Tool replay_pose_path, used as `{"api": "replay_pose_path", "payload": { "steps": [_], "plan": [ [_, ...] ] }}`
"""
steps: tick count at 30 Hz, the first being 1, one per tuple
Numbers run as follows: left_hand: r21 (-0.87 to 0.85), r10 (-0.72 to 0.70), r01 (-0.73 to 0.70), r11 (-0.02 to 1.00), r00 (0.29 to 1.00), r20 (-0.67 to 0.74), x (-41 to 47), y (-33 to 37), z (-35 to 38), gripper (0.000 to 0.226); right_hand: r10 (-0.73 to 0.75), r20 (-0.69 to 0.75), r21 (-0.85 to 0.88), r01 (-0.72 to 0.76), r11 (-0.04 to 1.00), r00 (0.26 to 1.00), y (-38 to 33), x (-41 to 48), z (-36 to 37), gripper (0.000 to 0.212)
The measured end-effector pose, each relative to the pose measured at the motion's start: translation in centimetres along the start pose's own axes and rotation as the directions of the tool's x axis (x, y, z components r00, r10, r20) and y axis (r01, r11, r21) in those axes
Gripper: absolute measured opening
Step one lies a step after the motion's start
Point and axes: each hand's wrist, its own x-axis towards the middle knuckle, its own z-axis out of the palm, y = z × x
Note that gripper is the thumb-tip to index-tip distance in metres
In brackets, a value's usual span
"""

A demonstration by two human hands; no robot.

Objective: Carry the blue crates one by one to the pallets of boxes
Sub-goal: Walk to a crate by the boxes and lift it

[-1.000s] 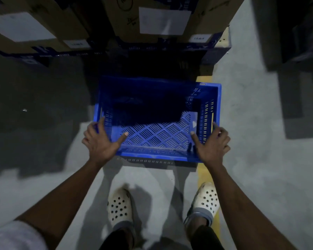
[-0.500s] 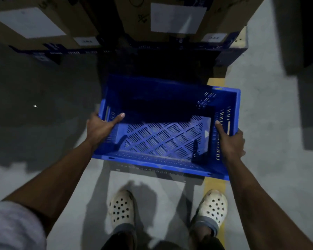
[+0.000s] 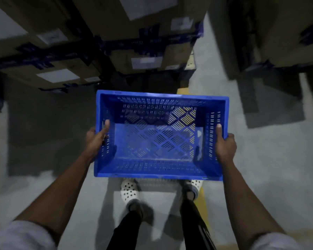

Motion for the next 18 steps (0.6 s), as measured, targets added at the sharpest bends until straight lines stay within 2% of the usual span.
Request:
{"api": "replay_pose_path", "payload": {
  "steps": [3, 8, 13, 18],
  "plan": [
    [0.007, 0.046, -0.046, 0.999, 0.999, -0.025, -4.7, 3.5, -1.2, 0.054, 0.038, 0.015, 0.040, -0.039, 0.998, 0.999, -0.5, -3.4, -5.4, 0.085],
    [0.044, 0.074, -0.073, 0.996, 0.997, -0.032, -12.3, 9.0, -4.3, 0.071, 0.020, 0.009, 0.101, -0.021, 0.995, 1.000, -1.3, -11.0, -15.2, 0.084],
    [0.230, 0.179, -0.181, 0.956, 0.983, 0.033, -19.7, 14.7, -4.8, 0.074, 0.103, -0.096, 0.143, -0.089, 0.986, 0.990, -1.6, -18.9, -23.4, 0.074],
    [0.407, 0.162, -0.194, 0.892, 0.980, 0.114, -23.6, 18.1, -3.6, 0.108, 0.225, -0.177, 0.160, -0.198, 0.967, 0.958, 0.6, -24.6, -30.3, 0.080]
  ]
}}
